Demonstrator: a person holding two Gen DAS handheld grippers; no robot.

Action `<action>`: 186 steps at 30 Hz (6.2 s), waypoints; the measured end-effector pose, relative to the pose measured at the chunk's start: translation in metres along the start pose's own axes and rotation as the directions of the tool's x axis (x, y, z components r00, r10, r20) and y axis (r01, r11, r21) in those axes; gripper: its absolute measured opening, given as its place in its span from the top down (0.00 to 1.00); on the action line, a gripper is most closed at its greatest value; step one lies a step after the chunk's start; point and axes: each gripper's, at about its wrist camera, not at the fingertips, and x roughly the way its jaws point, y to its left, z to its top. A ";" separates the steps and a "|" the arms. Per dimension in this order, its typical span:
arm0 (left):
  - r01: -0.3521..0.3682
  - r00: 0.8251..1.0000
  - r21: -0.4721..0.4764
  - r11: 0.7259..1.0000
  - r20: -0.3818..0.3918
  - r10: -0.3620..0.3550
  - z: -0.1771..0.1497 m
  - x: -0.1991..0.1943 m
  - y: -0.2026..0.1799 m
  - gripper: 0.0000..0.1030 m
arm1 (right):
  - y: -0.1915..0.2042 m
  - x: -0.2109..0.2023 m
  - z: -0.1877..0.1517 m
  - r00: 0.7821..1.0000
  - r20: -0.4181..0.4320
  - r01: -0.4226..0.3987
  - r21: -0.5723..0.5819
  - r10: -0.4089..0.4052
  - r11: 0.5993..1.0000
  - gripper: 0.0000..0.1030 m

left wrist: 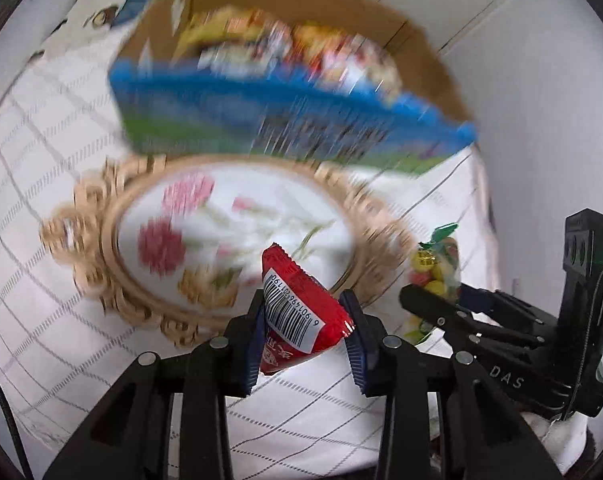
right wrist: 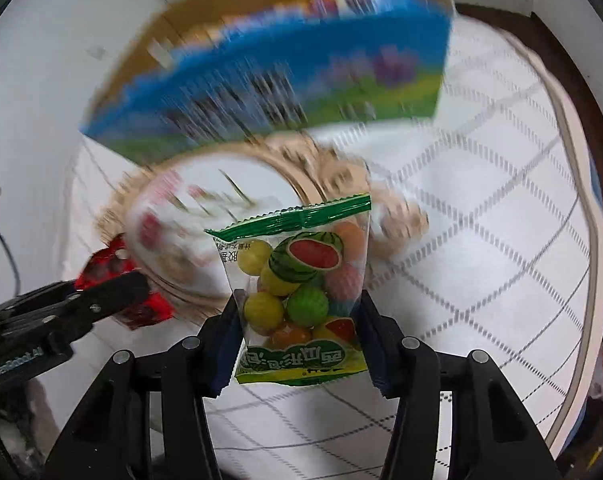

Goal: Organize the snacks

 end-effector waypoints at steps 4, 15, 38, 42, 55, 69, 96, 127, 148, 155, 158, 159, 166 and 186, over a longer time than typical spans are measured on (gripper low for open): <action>0.033 0.999 0.026 0.999 0.041 -0.034 0.037 -0.025 -0.012 0.68 | 0.015 -0.045 0.043 0.994 0.084 -0.062 -0.025 0.063 0.998 0.46; -0.074 0.996 0.018 0.997 -0.048 0.075 0.210 0.017 0.008 0.68 | 0.033 -0.029 0.216 0.992 0.081 0.105 -0.111 -0.096 0.988 0.46; -0.201 0.961 0.014 0.979 -0.190 0.200 0.263 0.086 0.021 0.05 | -0.012 0.057 0.275 0.956 -0.139 0.247 -0.084 -0.257 0.965 0.04; -0.257 0.952 0.035 0.966 -0.165 0.259 0.254 0.074 0.020 0.05 | -0.012 0.051 0.271 0.956 -0.124 0.256 -0.086 -0.265 0.963 0.04; -0.280 0.960 0.013 0.960 0.021 0.280 0.217 0.014 0.008 0.05 | -0.001 0.001 0.241 0.967 0.001 0.255 -0.085 -0.256 0.963 0.03; -0.340 0.886 -0.001 0.940 0.334 0.321 0.127 -0.083 -0.027 0.05 | 0.042 -0.105 0.164 0.922 0.302 0.278 -0.075 -0.243 0.958 0.02; -0.339 0.781 0.007 0.941 0.560 0.277 -0.033 -0.199 -0.067 0.05 | 0.097 -0.256 -0.018 0.755 0.625 0.303 -0.067 -0.197 0.951 0.00; -0.374 0.816 -0.027 0.927 0.465 0.343 0.052 -0.129 -0.051 0.00 | 0.050 -0.192 0.054 0.803 0.532 0.310 0.013 -0.269 0.951 0.00; -0.363 0.857 -0.030 0.931 0.380 0.347 0.086 -0.091 -0.034 0.00 | 0.038 -0.147 0.100 0.841 0.449 0.332 0.011 -0.301 0.943 0.00; -0.360 0.860 -0.028 0.932 0.378 0.344 0.086 -0.090 -0.033 0.00 | 0.038 -0.143 0.101 0.845 0.441 0.332 0.014 -0.303 0.943 0.00; -0.362 0.859 -0.027 0.932 0.378 0.345 0.087 -0.090 -0.033 0.00 | 0.037 -0.142 0.101 0.845 0.441 0.330 0.016 -0.303 0.944 0.00; -0.363 0.859 -0.026 0.931 0.378 0.345 0.087 -0.089 -0.033 0.00 | 0.037 -0.142 0.101 0.845 0.440 0.331 0.016 -0.304 0.944 0.00; -0.361 0.862 -0.021 0.932 0.374 0.342 0.085 -0.088 -0.035 0.00 | 0.035 -0.142 0.099 0.848 0.432 0.329 0.022 -0.306 0.944 0.00; -0.355 0.867 -0.008 0.935 0.372 0.333 0.079 -0.089 -0.037 0.00 | 0.034 -0.138 0.092 0.859 0.412 0.324 0.020 -0.303 0.946 0.00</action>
